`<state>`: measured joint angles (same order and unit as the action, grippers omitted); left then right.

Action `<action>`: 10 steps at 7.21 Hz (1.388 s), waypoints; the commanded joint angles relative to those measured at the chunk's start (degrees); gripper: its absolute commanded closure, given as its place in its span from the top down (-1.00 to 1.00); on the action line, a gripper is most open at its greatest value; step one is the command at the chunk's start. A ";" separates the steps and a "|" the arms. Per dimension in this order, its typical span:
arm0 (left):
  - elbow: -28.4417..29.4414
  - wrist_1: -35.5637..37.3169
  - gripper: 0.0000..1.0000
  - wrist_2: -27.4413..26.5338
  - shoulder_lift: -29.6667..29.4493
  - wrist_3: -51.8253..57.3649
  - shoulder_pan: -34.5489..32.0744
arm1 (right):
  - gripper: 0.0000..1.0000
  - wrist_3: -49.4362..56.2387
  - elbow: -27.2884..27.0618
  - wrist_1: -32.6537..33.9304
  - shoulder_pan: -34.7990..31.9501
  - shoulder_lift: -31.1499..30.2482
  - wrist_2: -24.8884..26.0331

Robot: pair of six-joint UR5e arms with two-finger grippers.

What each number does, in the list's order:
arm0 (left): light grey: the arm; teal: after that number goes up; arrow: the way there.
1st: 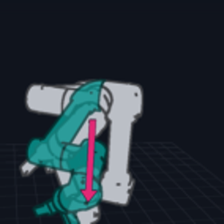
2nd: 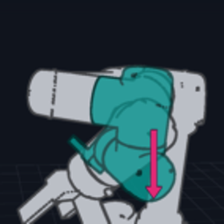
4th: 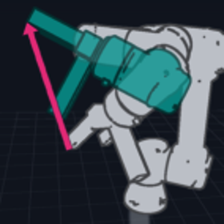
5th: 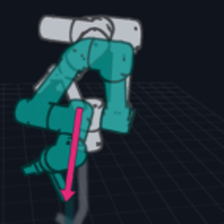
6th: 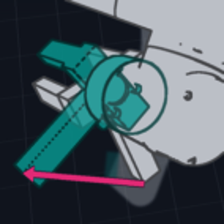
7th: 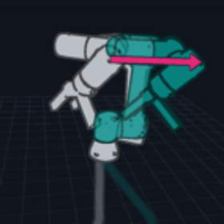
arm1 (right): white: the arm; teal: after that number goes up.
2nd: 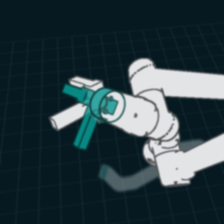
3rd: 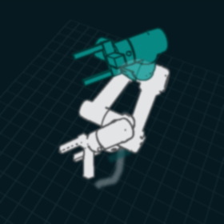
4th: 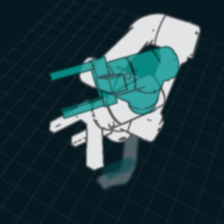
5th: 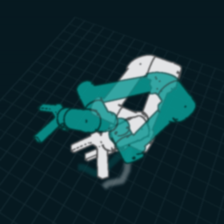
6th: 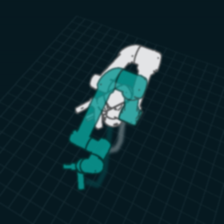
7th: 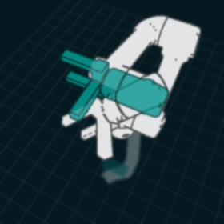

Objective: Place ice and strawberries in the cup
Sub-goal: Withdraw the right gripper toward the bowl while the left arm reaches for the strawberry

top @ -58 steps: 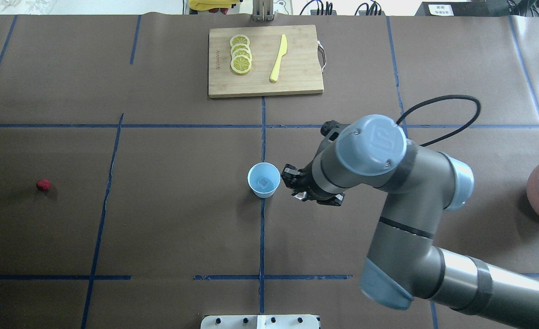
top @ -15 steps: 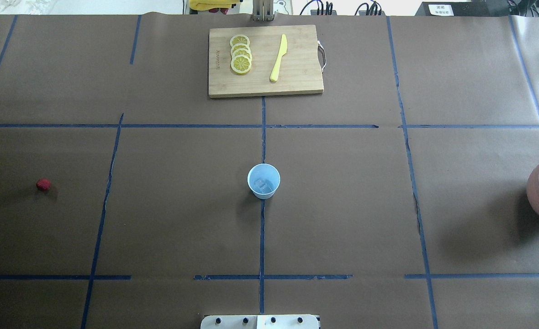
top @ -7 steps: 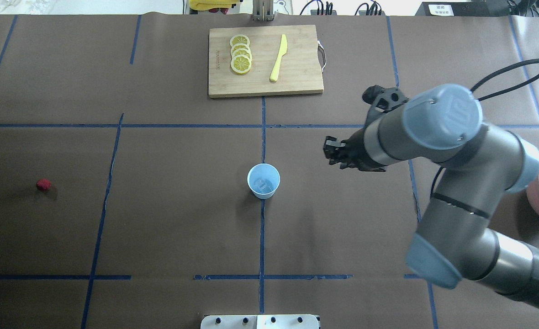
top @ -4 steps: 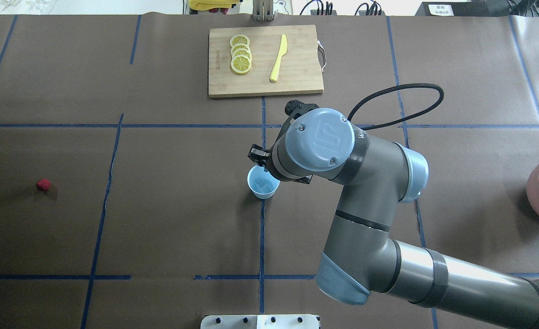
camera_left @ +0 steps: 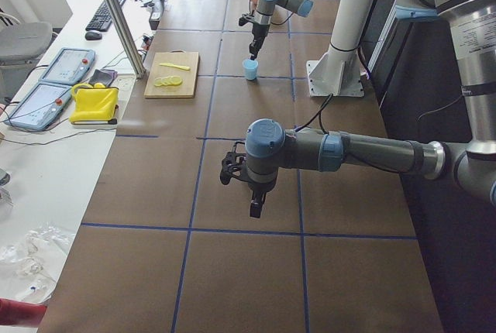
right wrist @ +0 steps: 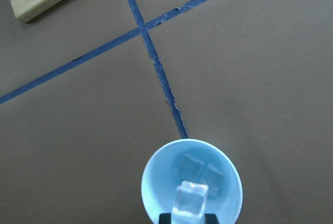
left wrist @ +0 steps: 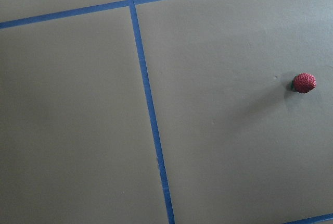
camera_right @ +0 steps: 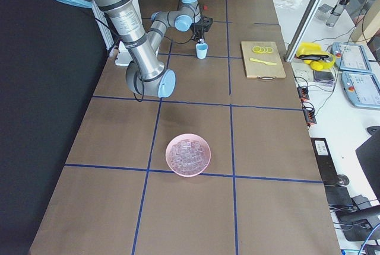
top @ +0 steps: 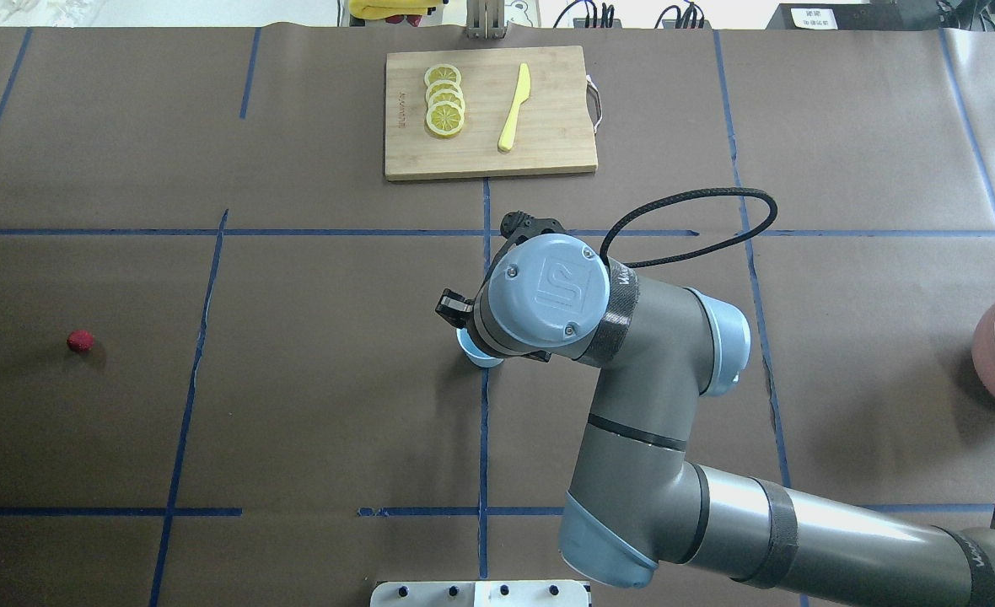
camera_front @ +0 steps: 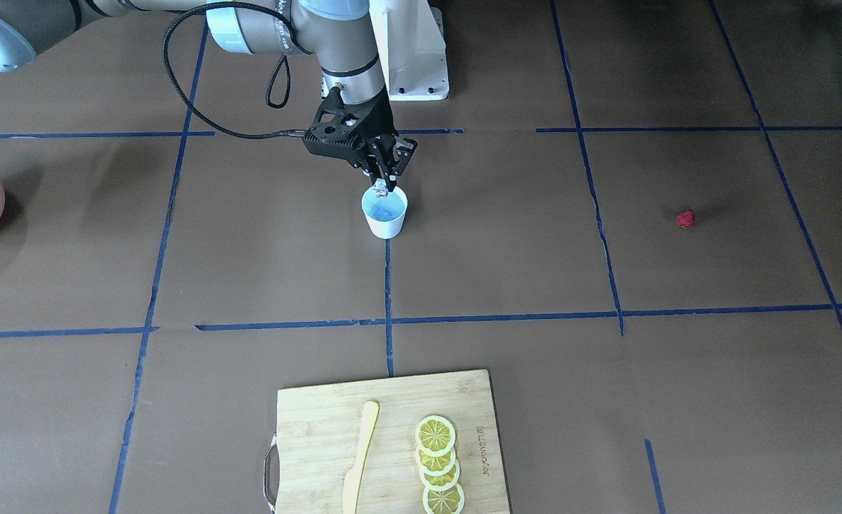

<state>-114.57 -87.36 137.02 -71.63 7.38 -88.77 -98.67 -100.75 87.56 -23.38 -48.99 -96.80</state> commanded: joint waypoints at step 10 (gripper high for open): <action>5.02 -24.32 0.96 -8.46 -8.40 -43.47 28.86 | 1.00 45.40 -22.65 0.51 -37.39 -38.42 -32.63</action>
<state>-112.25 -106.62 135.06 -76.70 -29.04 -66.82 -63.85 -122.86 88.10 -53.95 -81.82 -125.06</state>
